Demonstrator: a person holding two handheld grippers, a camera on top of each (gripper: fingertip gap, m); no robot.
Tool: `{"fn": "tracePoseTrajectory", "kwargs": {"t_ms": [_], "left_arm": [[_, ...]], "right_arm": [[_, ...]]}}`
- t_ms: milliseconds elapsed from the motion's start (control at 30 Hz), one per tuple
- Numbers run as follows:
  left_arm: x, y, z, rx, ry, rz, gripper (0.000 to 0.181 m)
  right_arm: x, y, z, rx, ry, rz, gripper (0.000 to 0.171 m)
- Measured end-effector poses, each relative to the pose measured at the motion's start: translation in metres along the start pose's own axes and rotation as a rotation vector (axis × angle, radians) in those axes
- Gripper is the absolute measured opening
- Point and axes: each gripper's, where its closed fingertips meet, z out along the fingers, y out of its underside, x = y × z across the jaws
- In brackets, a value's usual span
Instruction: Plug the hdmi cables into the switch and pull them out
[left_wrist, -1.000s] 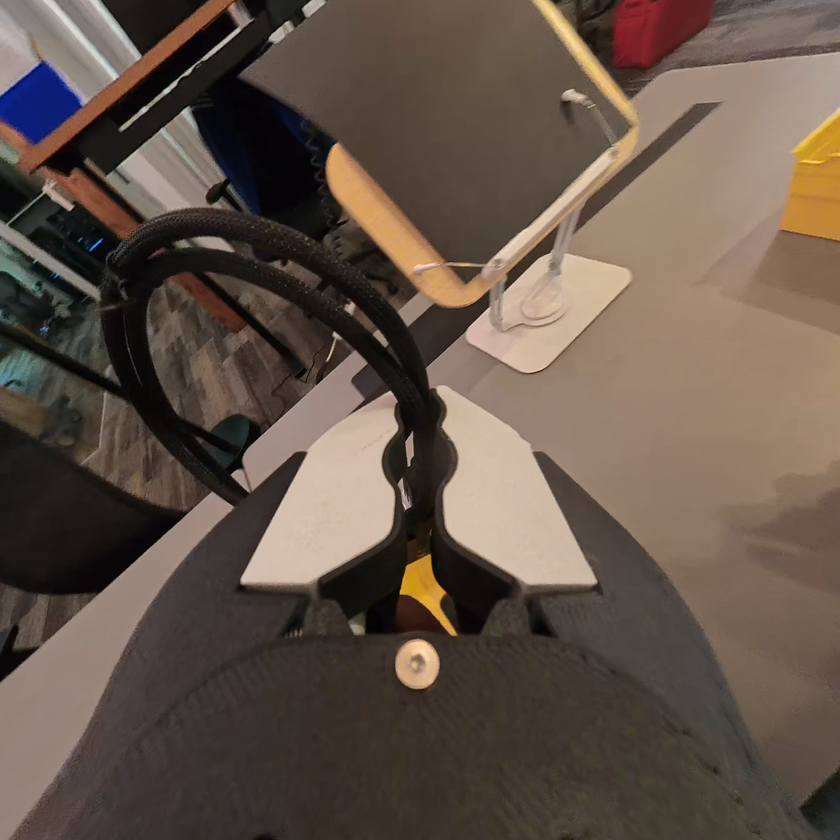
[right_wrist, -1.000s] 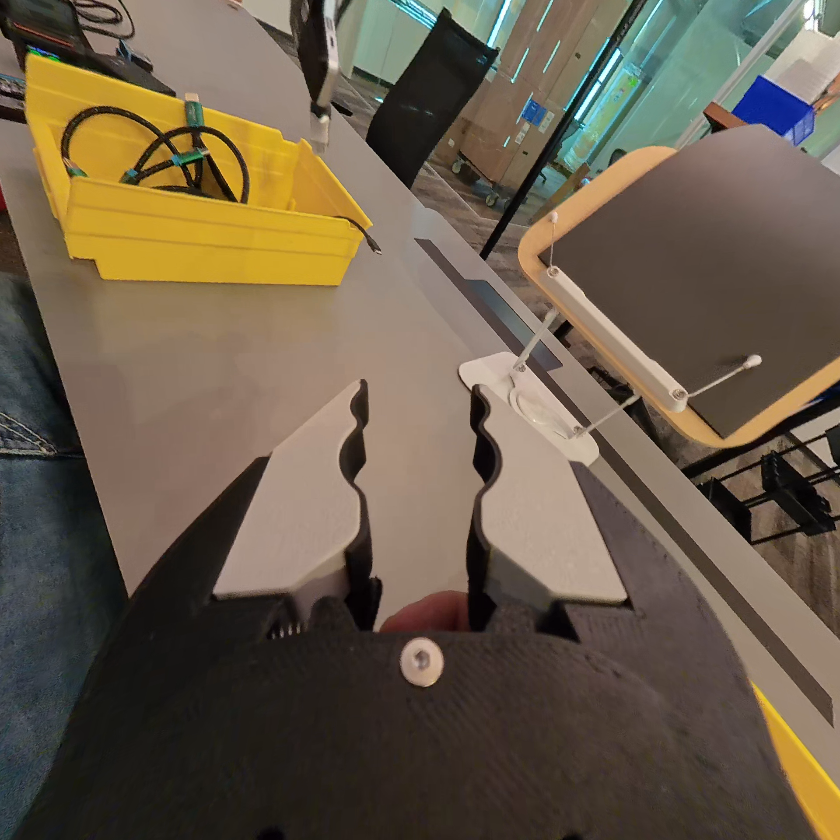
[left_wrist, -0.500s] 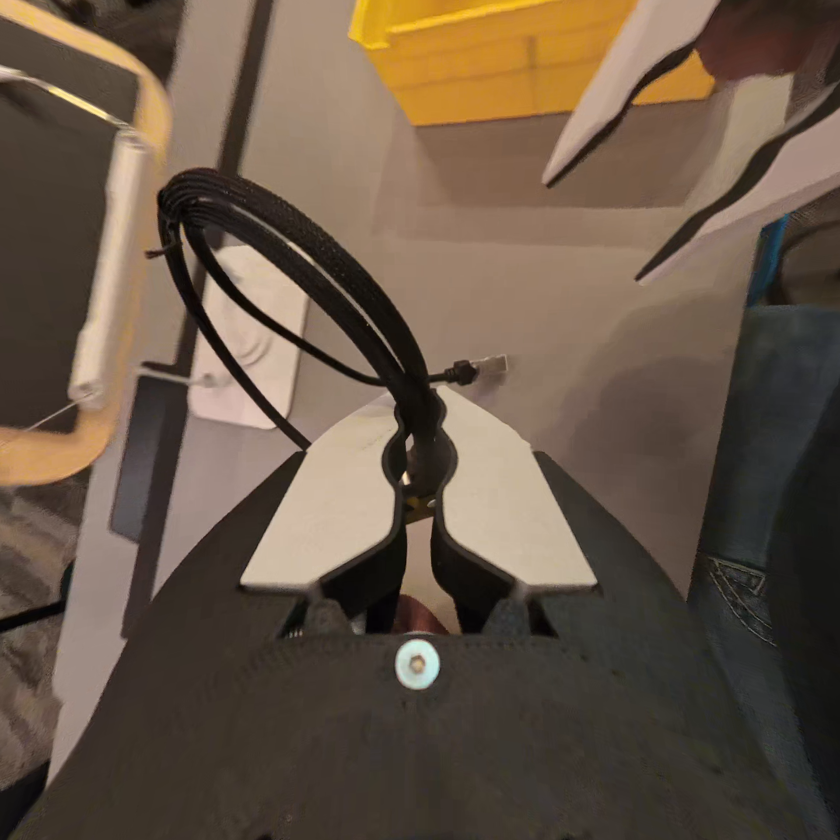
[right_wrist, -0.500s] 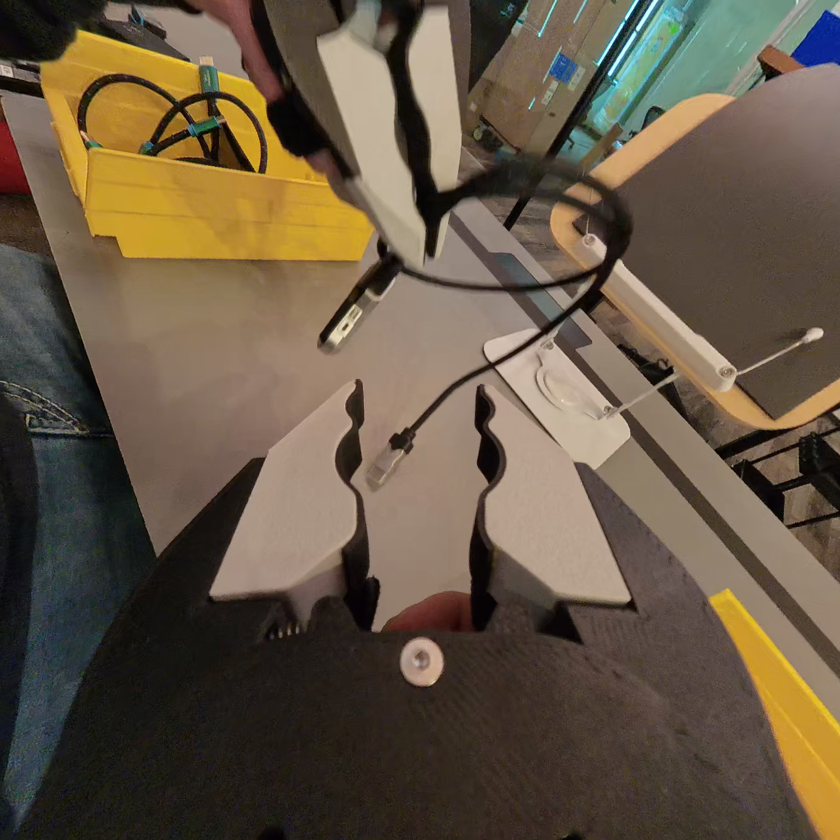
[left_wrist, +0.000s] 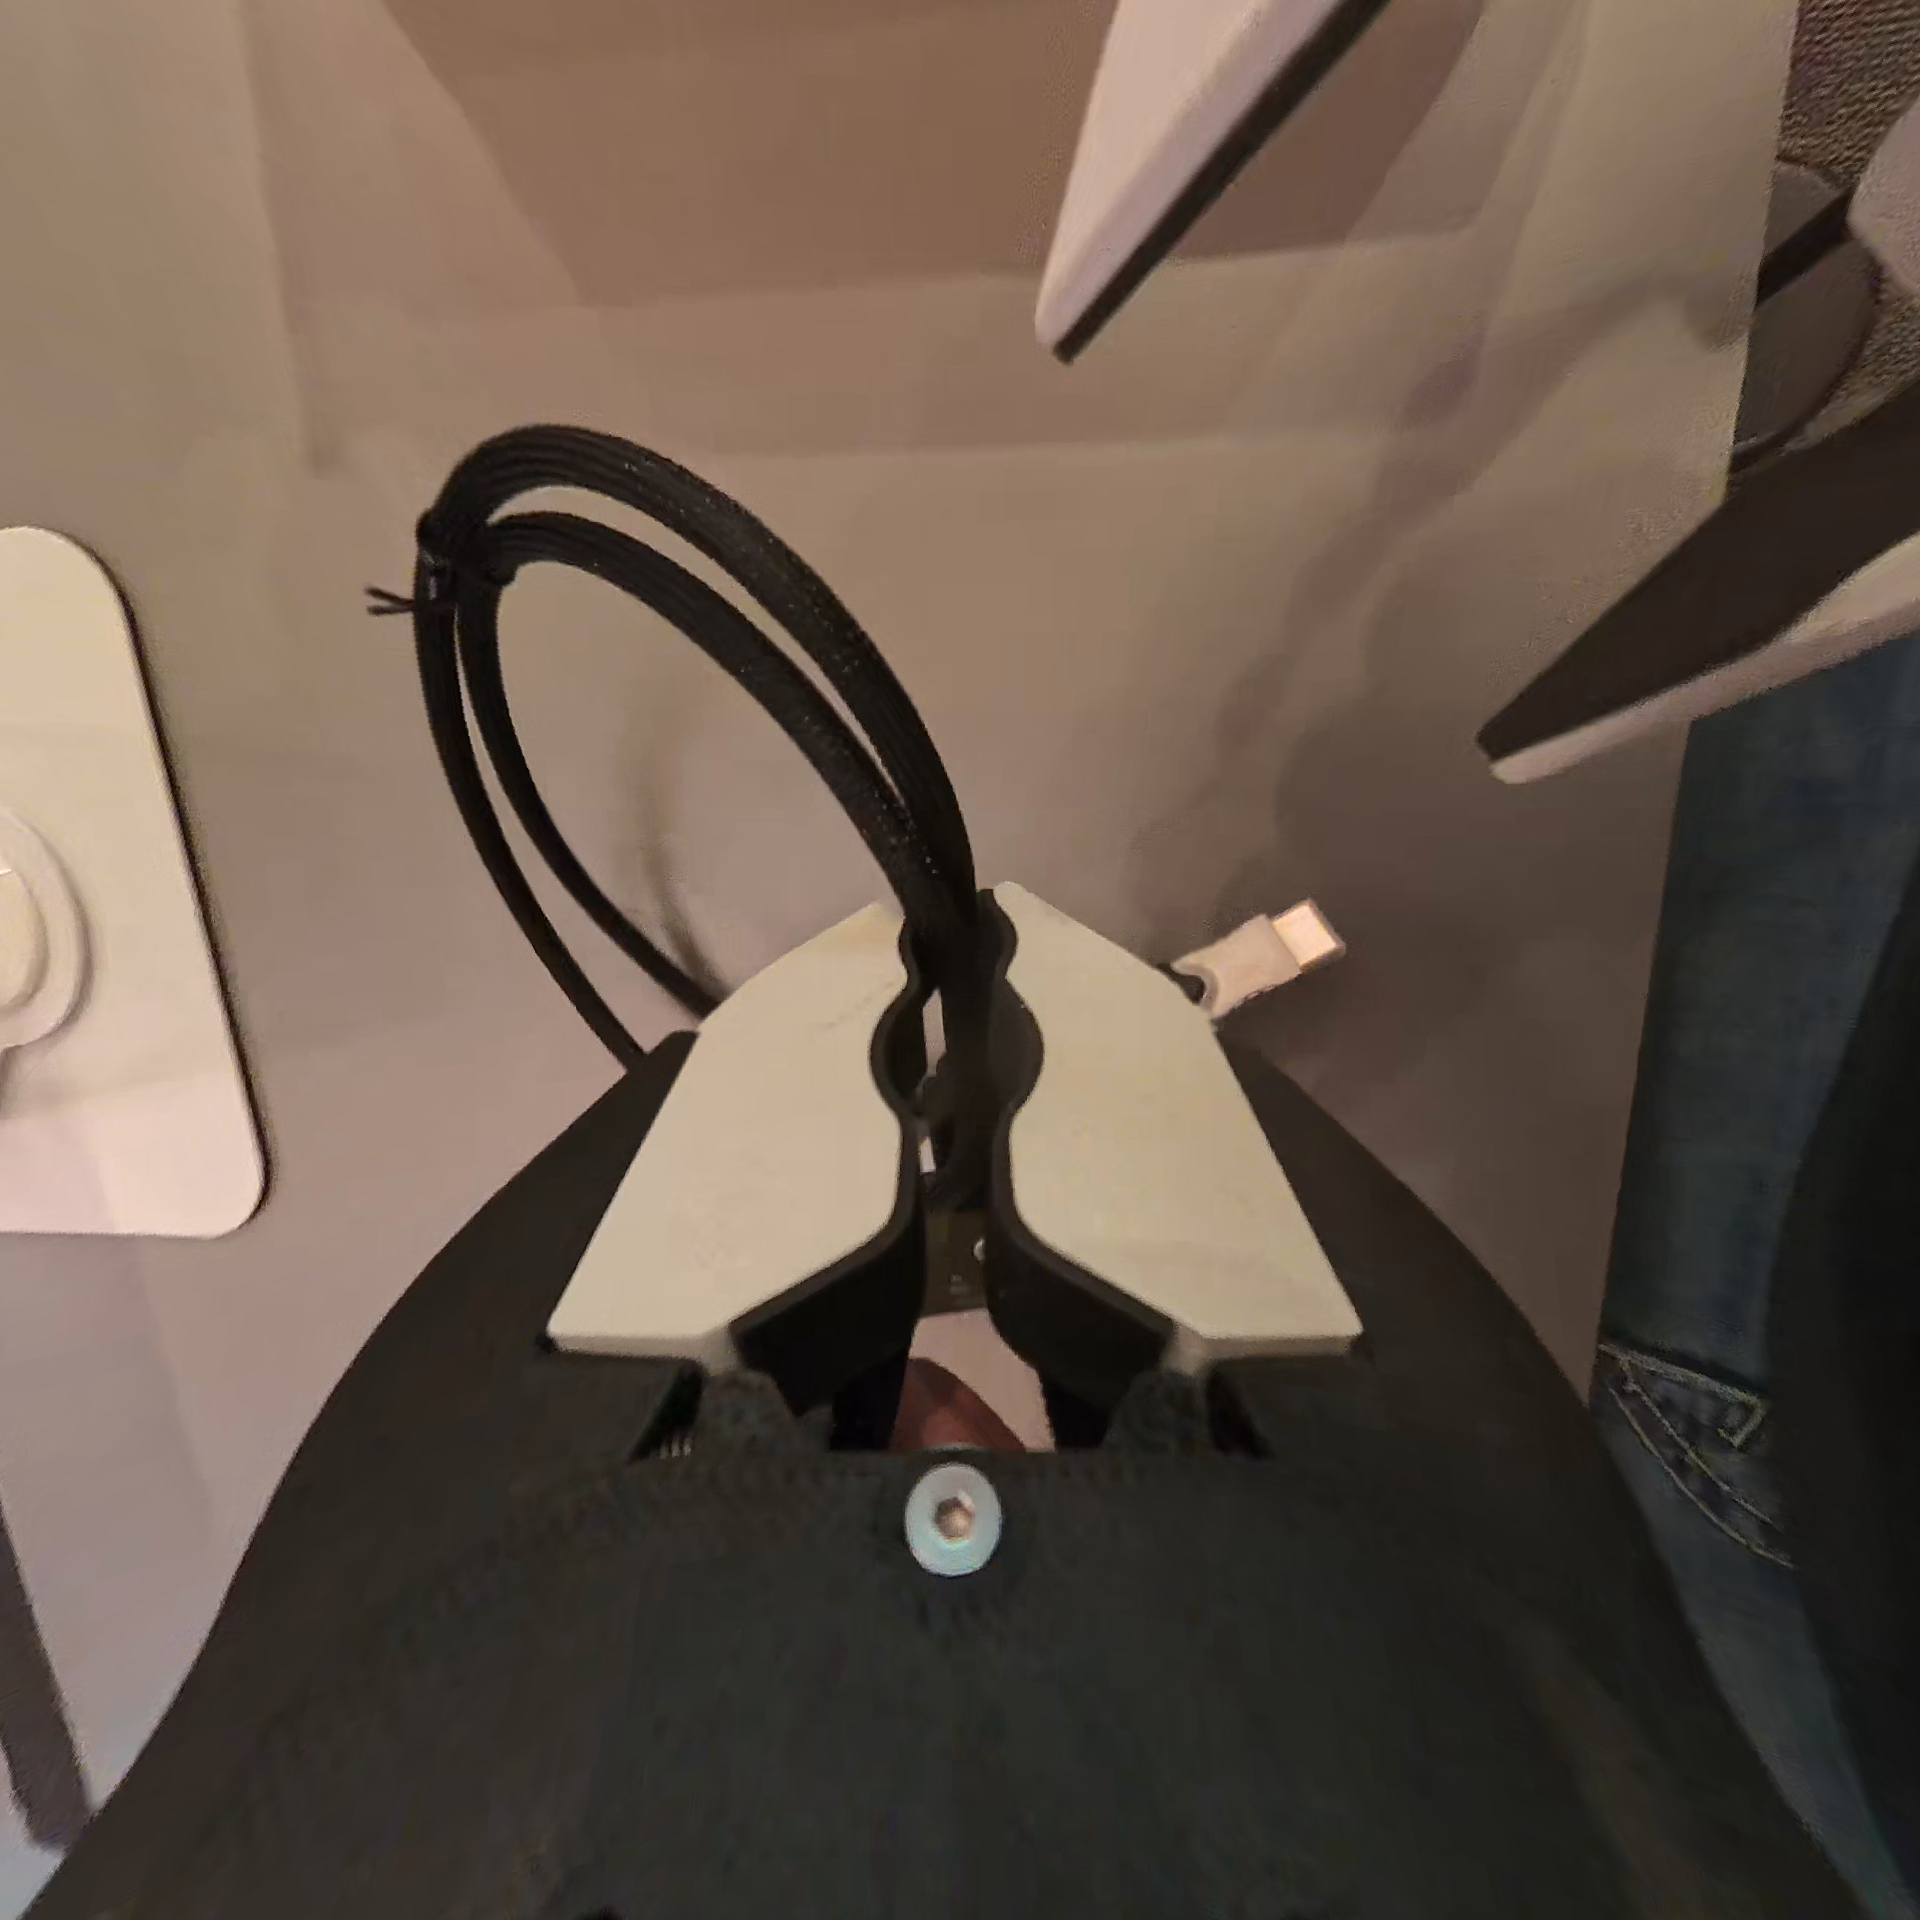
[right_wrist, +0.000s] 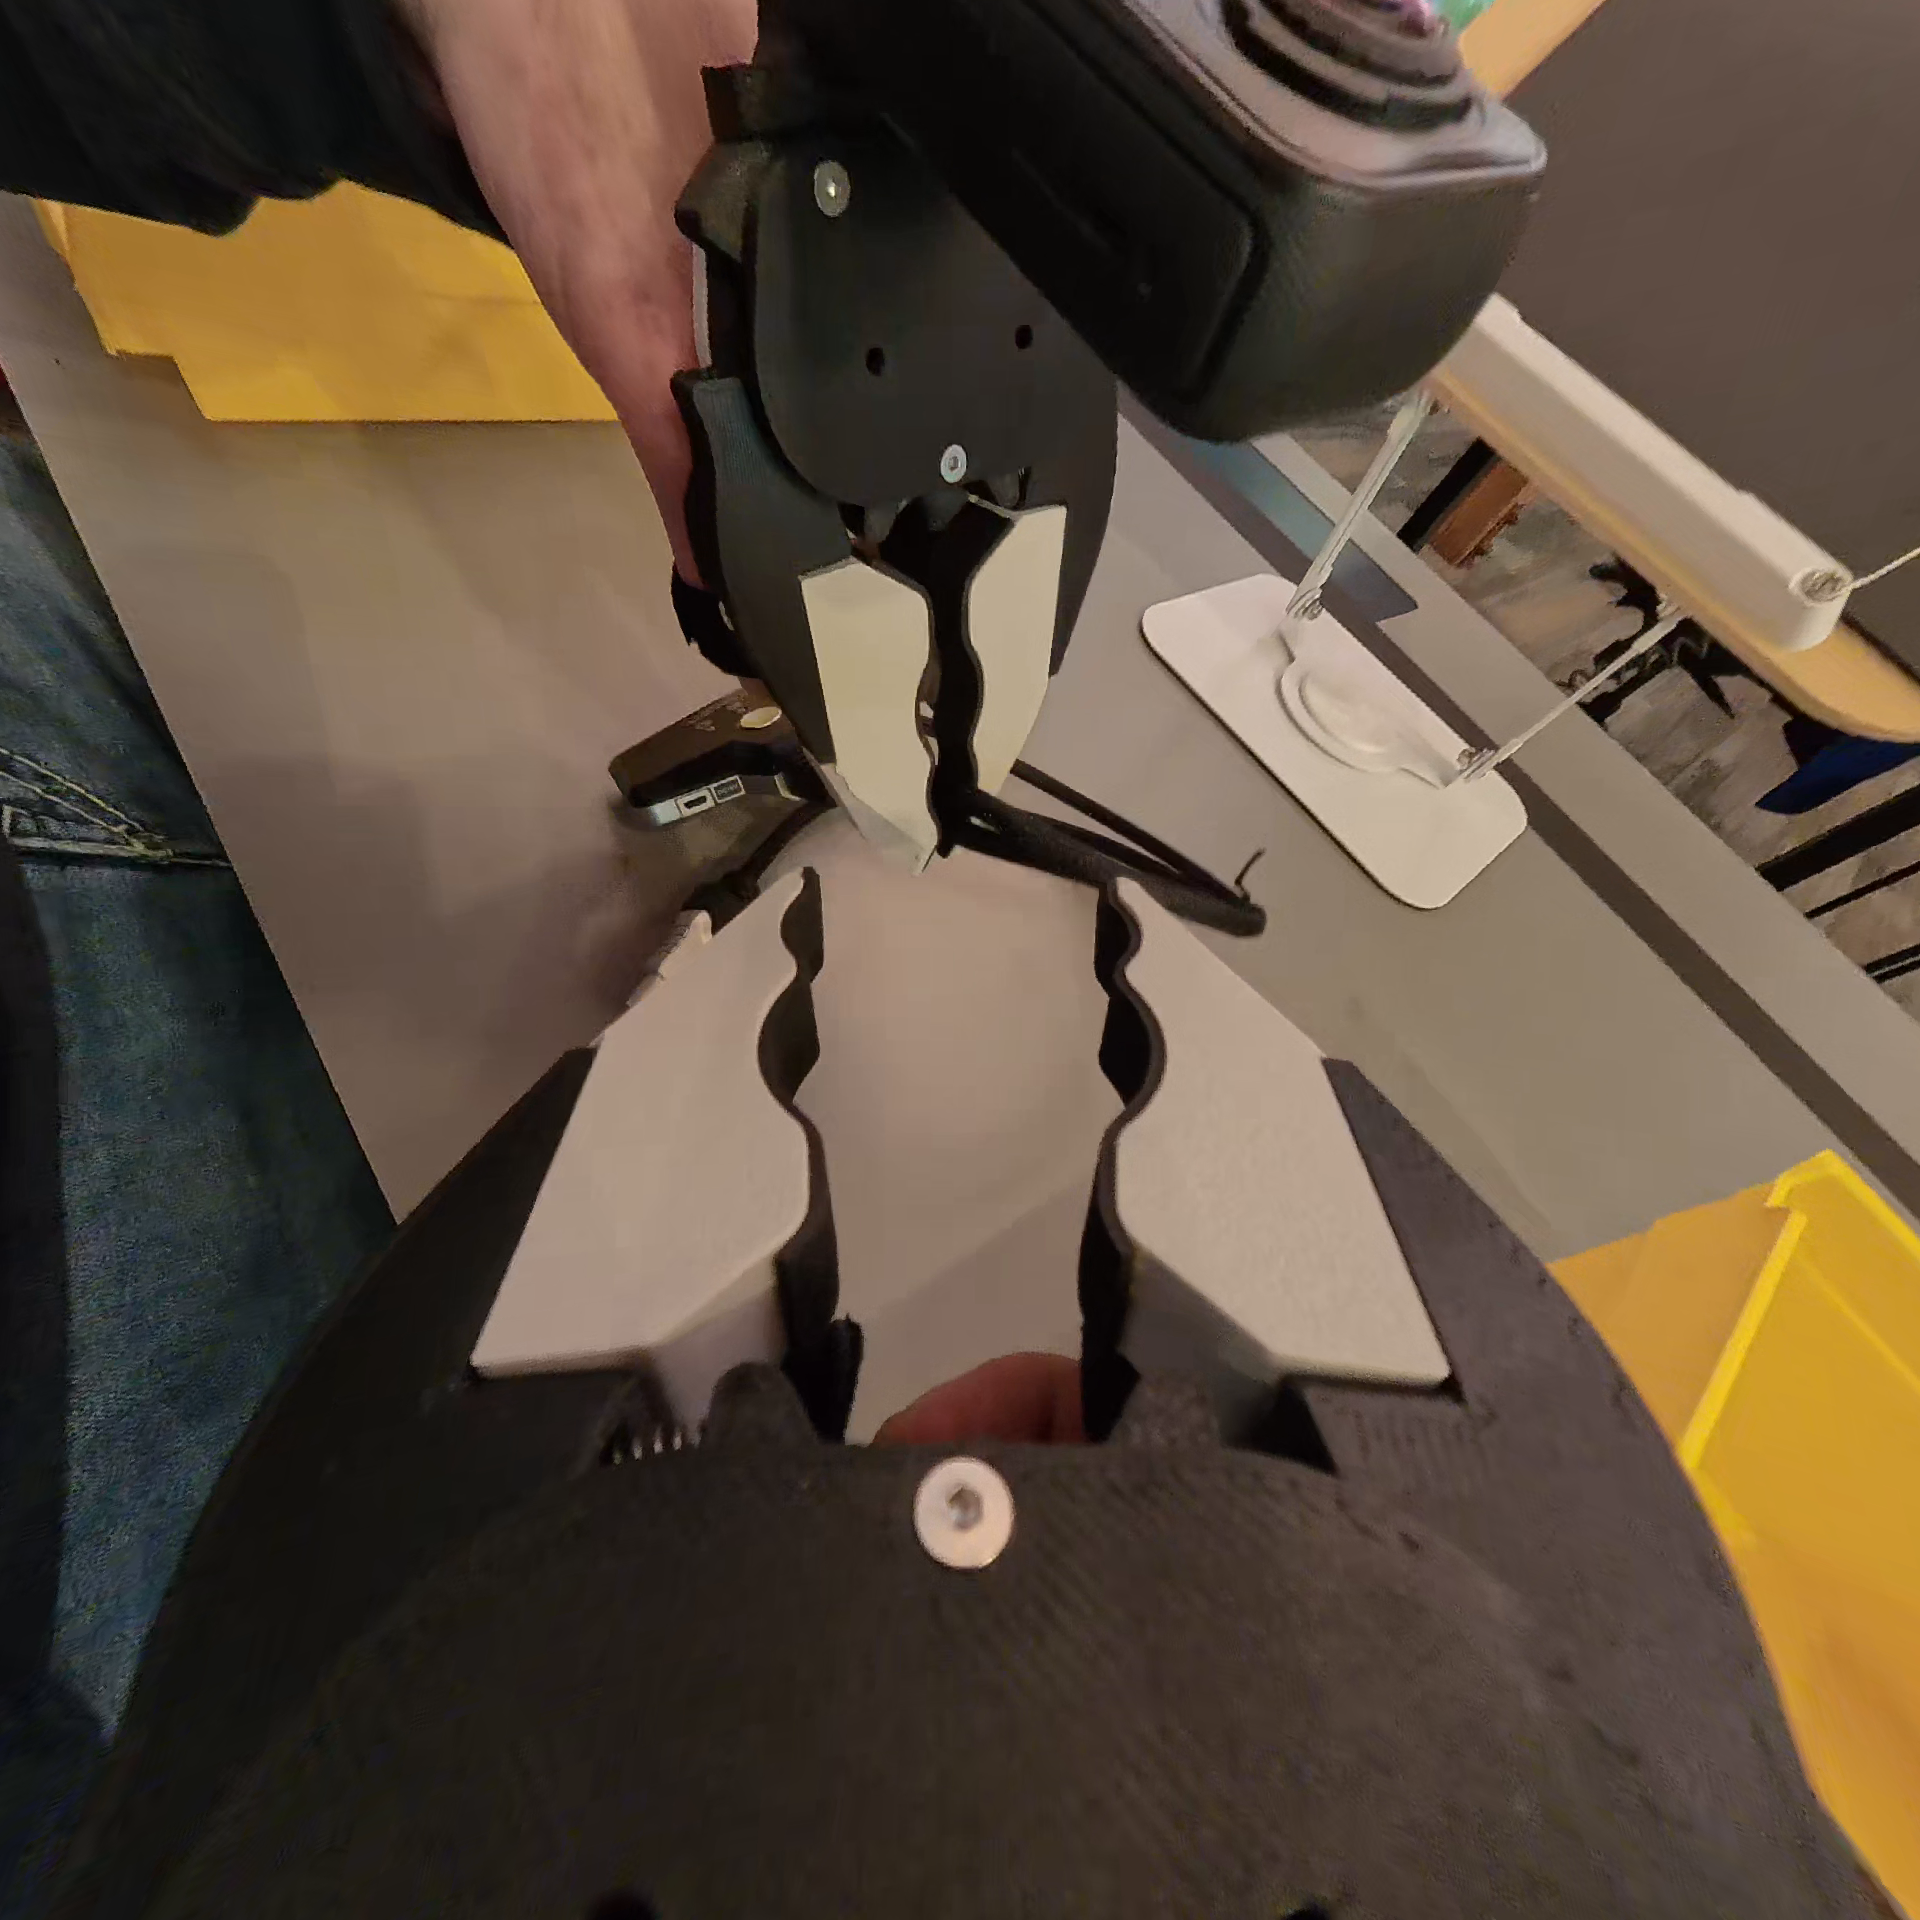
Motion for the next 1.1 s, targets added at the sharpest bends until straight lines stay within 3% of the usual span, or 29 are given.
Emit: {"fn": "tracePoseTrajectory", "kwargs": {"t_ms": [233,500,633,867,967,1100], "left_arm": [[-0.001,0.002,0.013,0.008,-0.012,-0.038,0.018],[-0.026,0.033,-0.090,0.120,-0.280,-0.093,0.036],[-0.031,0.088,-0.147,0.099,-0.422,-0.132,0.038],[-0.031,0.215,-0.229,-0.037,-0.625,-0.277,0.039],[-0.023,0.272,-0.243,-0.148,-0.655,-0.347,0.040],[-0.015,0.325,-0.227,-0.240,-0.648,-0.376,0.041]], "right_arm": [[-0.003,0.016,0.006,-0.021,-0.010,0.027,0.052],[-0.007,0.018,0.023,-0.024,-0.025,-0.018,0.054],[-0.013,0.021,0.038,-0.041,-0.040,-0.062,0.055],[-0.017,0.041,0.064,-0.106,-0.046,-0.124,0.059],[-0.018,0.050,0.071,-0.128,-0.053,-0.125,0.059],[-0.022,0.058,0.076,-0.142,-0.062,-0.122,0.059]]}}
